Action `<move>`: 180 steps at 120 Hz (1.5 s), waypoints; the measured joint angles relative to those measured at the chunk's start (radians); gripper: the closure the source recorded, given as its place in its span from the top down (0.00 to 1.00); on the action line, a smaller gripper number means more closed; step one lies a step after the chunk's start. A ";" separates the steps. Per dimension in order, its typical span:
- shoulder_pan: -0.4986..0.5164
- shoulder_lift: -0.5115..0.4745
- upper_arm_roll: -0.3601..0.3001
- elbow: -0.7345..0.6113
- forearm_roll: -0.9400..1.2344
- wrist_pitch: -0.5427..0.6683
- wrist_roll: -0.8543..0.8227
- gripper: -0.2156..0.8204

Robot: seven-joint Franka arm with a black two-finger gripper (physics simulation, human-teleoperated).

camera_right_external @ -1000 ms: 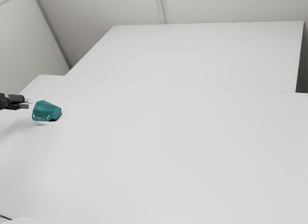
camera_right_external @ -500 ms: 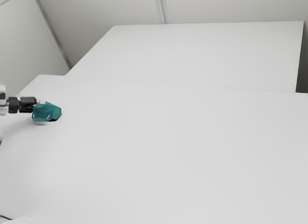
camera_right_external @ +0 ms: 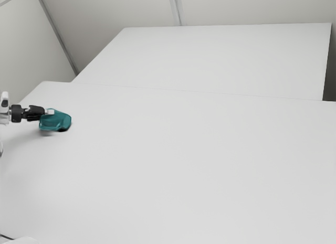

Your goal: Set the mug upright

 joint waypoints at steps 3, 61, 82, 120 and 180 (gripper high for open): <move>-0.004 -0.007 -0.001 0.002 0.001 0.000 0.000 0.22; -0.105 -0.090 -0.031 0.009 0.084 0.045 -0.027 0.05; -0.229 -0.210 -0.031 -0.037 0.318 0.080 -0.107 0.04; -0.530 -0.537 -0.033 -0.393 0.870 0.285 -0.394 0.04; -0.712 -0.797 -0.068 -0.791 1.301 0.514 -1.008 0.03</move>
